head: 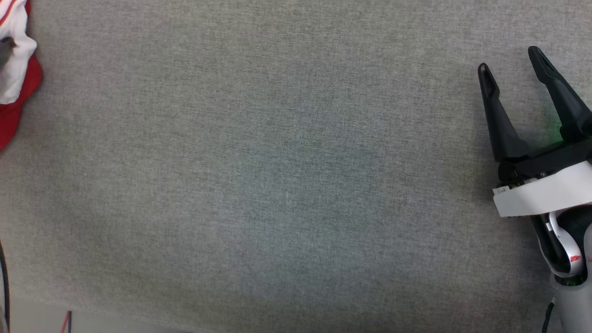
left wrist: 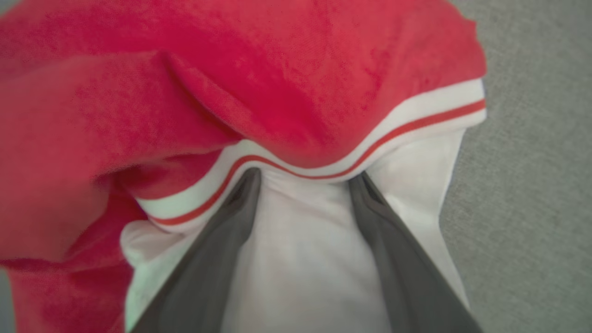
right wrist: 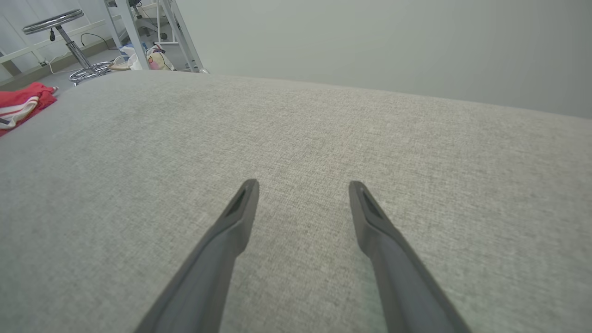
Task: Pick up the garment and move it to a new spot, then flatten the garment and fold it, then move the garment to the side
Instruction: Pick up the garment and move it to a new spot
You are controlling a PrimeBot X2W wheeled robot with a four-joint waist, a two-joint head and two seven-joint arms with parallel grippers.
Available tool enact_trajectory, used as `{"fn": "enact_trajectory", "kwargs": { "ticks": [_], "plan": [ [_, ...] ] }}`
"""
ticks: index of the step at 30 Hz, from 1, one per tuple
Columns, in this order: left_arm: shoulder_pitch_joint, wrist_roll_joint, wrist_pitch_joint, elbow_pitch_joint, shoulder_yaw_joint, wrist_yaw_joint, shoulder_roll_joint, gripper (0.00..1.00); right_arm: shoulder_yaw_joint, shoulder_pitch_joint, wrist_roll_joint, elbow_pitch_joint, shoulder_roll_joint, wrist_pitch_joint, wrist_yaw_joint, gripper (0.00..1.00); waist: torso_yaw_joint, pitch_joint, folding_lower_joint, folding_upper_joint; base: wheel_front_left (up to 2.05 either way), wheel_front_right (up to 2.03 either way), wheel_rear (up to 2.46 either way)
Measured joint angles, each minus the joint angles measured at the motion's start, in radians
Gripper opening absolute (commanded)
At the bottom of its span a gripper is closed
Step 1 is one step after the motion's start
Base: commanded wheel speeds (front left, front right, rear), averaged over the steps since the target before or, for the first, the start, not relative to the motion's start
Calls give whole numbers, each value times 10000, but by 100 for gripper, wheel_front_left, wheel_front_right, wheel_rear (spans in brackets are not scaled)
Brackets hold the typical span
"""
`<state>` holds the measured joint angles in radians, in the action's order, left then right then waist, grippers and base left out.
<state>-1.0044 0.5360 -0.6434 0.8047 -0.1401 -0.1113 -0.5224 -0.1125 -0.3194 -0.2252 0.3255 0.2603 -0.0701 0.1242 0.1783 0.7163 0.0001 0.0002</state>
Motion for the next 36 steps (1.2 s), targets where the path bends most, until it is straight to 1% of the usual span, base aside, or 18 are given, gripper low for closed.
{"fn": "enact_trajectory", "kwargs": {
  "ticks": [2, 3, 4, 5, 6, 8, 11, 14, 17, 19, 20, 23, 28, 32, 36],
  "plan": [
    [-114, 157, -518, 113, -88, 15, -144, 100, 46, -1, 0, 0, 8, 12, 0, 100, -138, 122, -1, 0, 0, 0, 0],
    [-169, 224, -711, 150, -138, 42, -190, 92, 63, -2, 2, 8, 8, 12, 0, 100, -185, 156, -1, 0, 0, 0, 0],
    [-220, 301, -884, 167, -215, 104, -236, 42, 84, -2, 2, 13, 10, 12, 0, 100, -234, 188, -1, 1, 0, 0, 0],
    [-221, 314, -894, 153, -236, 117, -267, 28, 102, -4, 4, 25, 8, 12, 0, 100, -268, 206, -2, 0, 0, 0, 0],
    [-219, 314, -890, 136, -236, 159, -272, 0, 115, -5, 4, 33, 8, 12, 0, 100, -280, 199, -1, 1, 0, 0, 0],
    [-201, 316, -779, 107, -230, 190, -222, 0, 111, -6, 2, 38, 0, 12, 0, 100, -281, 144, -1, 0, 0, 0, 0],
    [22, 215, -159, 27, -107, 247, -88, 0, 81, -16, 2, 25, -12, 96, 0, 100, -263, -9, -1, 0, 0, 0, 0],
    [340, -42, 715, -29, 38, 353, 19, 0, 69, -17, 4, -92, -50, 144, 0, 100, -249, -245, -1, -1, 0, 0, 0],
    [627, -370, 1866, -50, 207, 376, 98, 0, 73, -16, 17, -272, -107, 240, 0, 100, -244, -551, -1, -2, 0, 0, 0],
    [827, -658, 2721, 15, 332, 466, 163, 0, 94, -2, 35, -443, -226, 368, 0, 100, -239, -811, 0, -2, 0, 0, 0],
    [877, -755, 2986, 63, 382, 470, 163, 0, 98, 6, 35, -514, -288, 408, 0, 100, -239, -923, 0, -1, 0, 0, 0],
    [975, -1066, 4257, 111, 430, 635, 136, 0, 113, 107, 35, -771, -506, 598, 0, 100, -252, -1382, 0, -2, 0, 0, 0],
    [1040, -1471, 5823, 35, 731, 715, 171, 0, 274, 437, 65, -1191, -869, 840, 0, 100, -314, -2177, 0, -2, 0, 0, 0],
    [1202, -1747, 6475, -79, 1037, 706, 337, 0, 522, 809, 194, -1446, -1103, 1003, 0, 100, -402, -2889, 0, -2, 0, 0, 0],
    [1499, -1967, 6531, -449, 1567, 650, 780, 0, 779, 1244, 313, -1561, -1312, 1043, 0, 100, -523, -3608, -1, -2, 0, 0, 0]
  ]
}}
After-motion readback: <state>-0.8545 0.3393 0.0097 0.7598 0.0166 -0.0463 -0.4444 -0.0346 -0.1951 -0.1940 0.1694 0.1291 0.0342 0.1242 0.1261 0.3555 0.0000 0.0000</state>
